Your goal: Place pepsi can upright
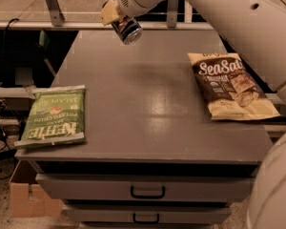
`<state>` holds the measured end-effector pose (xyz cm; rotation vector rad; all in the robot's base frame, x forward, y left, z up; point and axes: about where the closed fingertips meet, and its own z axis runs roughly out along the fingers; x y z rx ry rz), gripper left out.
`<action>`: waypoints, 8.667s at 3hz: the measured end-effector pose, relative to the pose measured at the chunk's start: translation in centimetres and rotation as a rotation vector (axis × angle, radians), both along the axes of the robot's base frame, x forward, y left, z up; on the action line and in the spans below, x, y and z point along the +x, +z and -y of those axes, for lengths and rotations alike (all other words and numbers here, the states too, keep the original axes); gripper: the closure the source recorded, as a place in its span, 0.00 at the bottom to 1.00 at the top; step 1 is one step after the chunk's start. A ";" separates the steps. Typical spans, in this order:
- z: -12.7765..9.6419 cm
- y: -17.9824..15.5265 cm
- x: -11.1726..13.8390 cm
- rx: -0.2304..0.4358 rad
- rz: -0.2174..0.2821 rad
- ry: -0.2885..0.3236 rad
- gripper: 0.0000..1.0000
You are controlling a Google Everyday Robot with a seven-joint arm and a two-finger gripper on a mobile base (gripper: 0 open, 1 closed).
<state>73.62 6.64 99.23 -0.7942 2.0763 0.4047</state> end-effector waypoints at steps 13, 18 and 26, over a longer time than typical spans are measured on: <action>0.5 -6.2 -18.0 0.572 0.339 0.453 0.82; 3.7 -8.1 -19.9 0.586 0.297 0.400 0.00; -7.2 -15.4 -13.0 -0.328 -0.266 0.263 0.00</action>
Offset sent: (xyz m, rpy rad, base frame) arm -0.0410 0.0169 -0.0347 0.1617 0.0325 0.1470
